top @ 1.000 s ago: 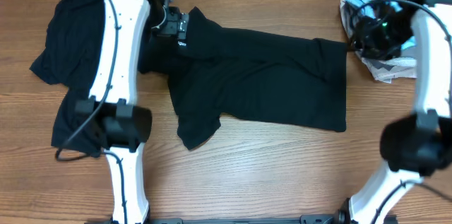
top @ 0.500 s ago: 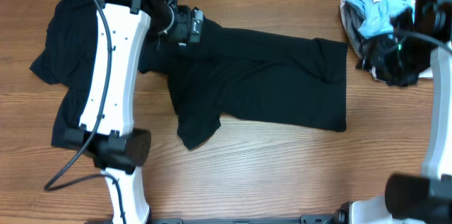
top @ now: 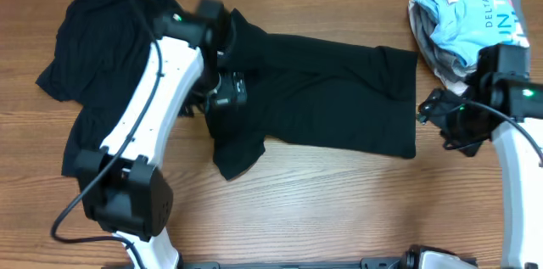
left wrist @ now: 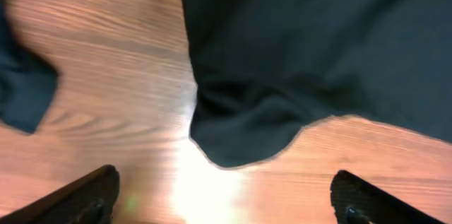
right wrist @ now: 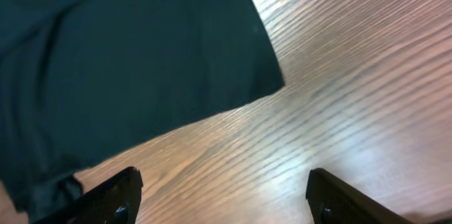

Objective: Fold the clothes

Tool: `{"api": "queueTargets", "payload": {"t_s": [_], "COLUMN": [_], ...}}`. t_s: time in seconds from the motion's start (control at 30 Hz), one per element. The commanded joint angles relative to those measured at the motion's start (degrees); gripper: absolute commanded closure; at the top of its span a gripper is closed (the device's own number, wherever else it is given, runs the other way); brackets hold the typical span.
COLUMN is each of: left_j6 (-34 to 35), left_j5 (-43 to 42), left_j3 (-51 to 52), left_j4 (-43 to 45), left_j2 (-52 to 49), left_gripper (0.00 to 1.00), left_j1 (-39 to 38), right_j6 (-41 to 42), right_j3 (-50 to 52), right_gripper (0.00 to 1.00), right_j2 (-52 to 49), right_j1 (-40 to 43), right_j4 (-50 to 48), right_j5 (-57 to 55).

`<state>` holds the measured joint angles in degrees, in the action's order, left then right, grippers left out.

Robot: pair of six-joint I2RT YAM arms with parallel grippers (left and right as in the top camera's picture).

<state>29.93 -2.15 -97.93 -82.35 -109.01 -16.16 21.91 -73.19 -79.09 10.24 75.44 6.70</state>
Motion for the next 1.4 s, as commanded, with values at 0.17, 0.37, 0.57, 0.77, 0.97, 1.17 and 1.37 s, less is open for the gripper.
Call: {"api": "queueTargets", "payload": {"t_s": [0.17, 0.37, 0.57, 0.77, 0.97, 1.17, 1.37], "left_j6": [-3.72, -6.82, -1.95, 2.03, 1.97, 1.90, -0.02], "left_j5": [-8.17, -8.76, 0.00, 5.42, 5.73, 5.73, 5.53], "left_j3": [19.74, 26.14, 28.72, 29.53, 29.59, 29.59, 29.59], "left_j4": [12.46, 18.49, 19.19, 19.65, 20.37, 20.90, 22.88], "left_j2": [0.02, 0.02, 0.02, 0.02, 0.00, 0.00, 0.00], "left_gripper": [0.08, 0.09, 0.09, 0.14, 0.84, 0.96, 0.96], "left_j1": [-4.20, -11.34, -13.27, -13.00, -13.11, -13.11, -13.11], "right_j6": [-0.07, -2.43, -2.64, -2.64, -2.62, -2.64, -2.36], "right_j3": [5.68, 5.68, 5.68, 5.68, 5.70, 5.77, 9.11], "right_gripper": [0.22, 0.22, 0.22, 0.23, 0.29, 0.35, 0.40], "right_j2": [0.37, -0.13, -2.32, -3.98, -6.10, -8.72, -11.06], "right_j1": [-0.15, -0.15, -0.15, -0.15, -0.15, -0.15, -0.15], "right_j4": [-6.71, -8.13, -8.55, -9.79, -11.17, -12.20, -15.69], "right_j5": [1.90, 1.92, 1.95, 1.95, 1.95, 1.70, 1.73]}}
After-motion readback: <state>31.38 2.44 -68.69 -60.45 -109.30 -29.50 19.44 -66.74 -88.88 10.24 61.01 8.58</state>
